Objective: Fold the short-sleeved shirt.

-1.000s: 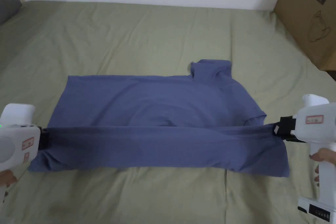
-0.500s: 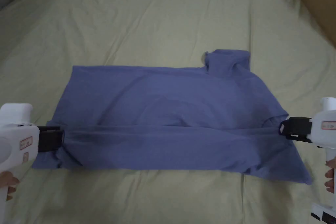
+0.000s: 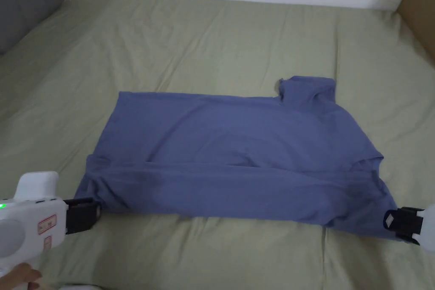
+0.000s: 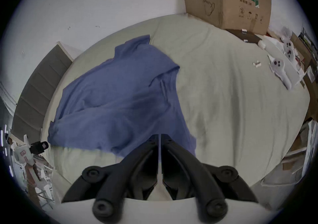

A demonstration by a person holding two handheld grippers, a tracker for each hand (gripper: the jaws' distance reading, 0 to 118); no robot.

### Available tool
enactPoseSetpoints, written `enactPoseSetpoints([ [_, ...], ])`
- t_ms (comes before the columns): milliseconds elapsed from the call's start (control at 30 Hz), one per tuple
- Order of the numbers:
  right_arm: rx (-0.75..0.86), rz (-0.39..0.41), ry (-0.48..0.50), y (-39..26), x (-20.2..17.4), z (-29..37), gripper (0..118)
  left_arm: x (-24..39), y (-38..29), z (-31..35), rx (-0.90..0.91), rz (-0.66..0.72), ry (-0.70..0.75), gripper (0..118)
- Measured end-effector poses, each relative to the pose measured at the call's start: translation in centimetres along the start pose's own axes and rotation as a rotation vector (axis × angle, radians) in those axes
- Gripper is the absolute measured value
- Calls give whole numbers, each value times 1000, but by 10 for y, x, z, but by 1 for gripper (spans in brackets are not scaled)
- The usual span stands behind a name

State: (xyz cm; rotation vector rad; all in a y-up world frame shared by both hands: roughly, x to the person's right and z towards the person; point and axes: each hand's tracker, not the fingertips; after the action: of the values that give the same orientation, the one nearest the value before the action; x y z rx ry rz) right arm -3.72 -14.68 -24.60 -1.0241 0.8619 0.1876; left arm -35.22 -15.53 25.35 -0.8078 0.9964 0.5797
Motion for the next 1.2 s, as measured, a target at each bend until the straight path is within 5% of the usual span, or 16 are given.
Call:
enactPoseSetpoints([
  [33, -2, -5, 2, -3, 0, -1, 3, -1, 1, -6, 1, -1, 5, 109],
  [167, -19, -1, 0, -8, 1, -7, 3, -11, 11, -26, -18, 22, 36, 92],
  [300, -26, -16, -7, -12, 3, -5, 3, -16, 16, -40, -26, 54, 14, 44],
  [367, -30, -30, -4, -14, 4, -4, 3, -15, 19, -39, -20, 76, 1, 10],
  [567, -20, -22, -19, -9, 4, -2, 3, 0, 23, -30, -21, -3, 21, 9],
  [600, -11, -28, -32, -5, 5, -4, 8, 2, 23, -30, -16, 2, 22, 9],
  [633, -4, -39, -48, -1, 6, -7, 25, 2, 23, -29, -15, 5, 21, 9],
  [667, 2, -62, -70, 3, 3, -9, 59, 0, 24, -28, -14, 8, 18, 9],
  [700, 4, -82, -78, 8, 5, -14, 77, -1, 24, -27, -11, 19, 14, 9],
  [733, 11, -91, -73, 12, 7, -20, 77, -2, 23, -27, -10, 28, 10, 9],
  [833, -58, -140, -33, 19, 12, -52, 77, -3, 23, -26, -12, 47, 1, 9],
  [867, -84, -131, -31, 17, 11, -62, 64, -3, 23, -27, -14, 47, 1, 9],
  [933, -69, -54, -140, 10, 1, -65, 10, -2, 23, -25, -18, 41, 2, 9],
  [1000, -76, -104, -68, 15, 1, -51, 7, -1, 23, -21, -16, 33, 4, 9],
  [1200, -35, -73, -14, 17, -2, -14, 6, -1, 31, -2, 12, 25, -10, 9],
])
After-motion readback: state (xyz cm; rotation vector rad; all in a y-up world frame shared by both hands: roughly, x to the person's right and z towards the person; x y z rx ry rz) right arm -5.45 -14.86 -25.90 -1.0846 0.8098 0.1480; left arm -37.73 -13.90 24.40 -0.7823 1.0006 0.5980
